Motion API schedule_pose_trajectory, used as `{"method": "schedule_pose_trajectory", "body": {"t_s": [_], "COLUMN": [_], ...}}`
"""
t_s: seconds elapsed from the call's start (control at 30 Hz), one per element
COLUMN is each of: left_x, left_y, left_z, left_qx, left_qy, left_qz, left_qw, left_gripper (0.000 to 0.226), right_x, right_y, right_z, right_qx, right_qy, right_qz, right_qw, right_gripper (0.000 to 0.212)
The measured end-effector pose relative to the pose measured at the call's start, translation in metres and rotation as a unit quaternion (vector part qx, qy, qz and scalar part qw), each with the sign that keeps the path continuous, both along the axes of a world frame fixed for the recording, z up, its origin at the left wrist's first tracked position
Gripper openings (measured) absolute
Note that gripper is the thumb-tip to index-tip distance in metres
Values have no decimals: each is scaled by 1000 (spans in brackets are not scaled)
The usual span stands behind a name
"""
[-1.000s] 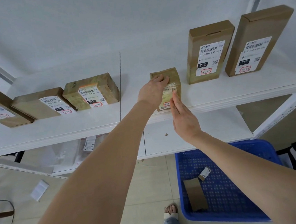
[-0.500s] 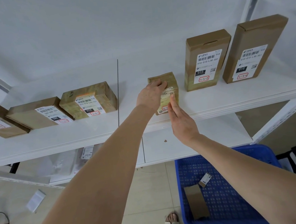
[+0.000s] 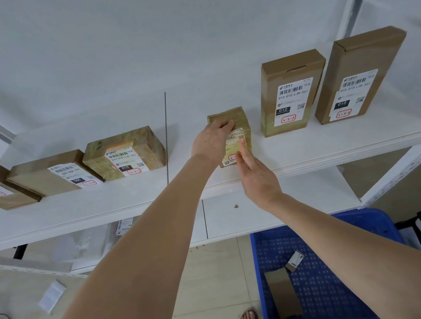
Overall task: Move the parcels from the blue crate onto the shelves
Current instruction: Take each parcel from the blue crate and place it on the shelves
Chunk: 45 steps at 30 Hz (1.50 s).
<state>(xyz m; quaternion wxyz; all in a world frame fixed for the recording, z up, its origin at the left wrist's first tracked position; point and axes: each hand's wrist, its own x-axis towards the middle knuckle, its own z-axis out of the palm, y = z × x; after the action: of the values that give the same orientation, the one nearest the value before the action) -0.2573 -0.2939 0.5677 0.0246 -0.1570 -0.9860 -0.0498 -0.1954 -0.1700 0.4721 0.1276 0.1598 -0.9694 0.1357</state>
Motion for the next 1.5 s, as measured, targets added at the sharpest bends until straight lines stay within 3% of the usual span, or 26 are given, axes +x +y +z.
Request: {"method": "schedule_pose_trajectory", "body": {"t_s": [0.47,0.83,1.5], "left_x": [9,2,-19], "left_y": [7,-10,-9], "left_z": [10,2,6], "left_qx": [-28,-6,-8], "left_qy": [13,-10,4], "left_qz": [13,-17,-25], "left_qw": [999,1000,1000], "left_gripper": [58,55,57], "right_x": [0,0,-19], "right_y": [9,11,3], "right_z": [8,5,5], "right_qx": [1,8,-13], "right_qy": [-9,42,-22], "right_qz": [-1,8,8], "right_qw": [1000,999,1000], "right_gripper": [71,72,66]}}
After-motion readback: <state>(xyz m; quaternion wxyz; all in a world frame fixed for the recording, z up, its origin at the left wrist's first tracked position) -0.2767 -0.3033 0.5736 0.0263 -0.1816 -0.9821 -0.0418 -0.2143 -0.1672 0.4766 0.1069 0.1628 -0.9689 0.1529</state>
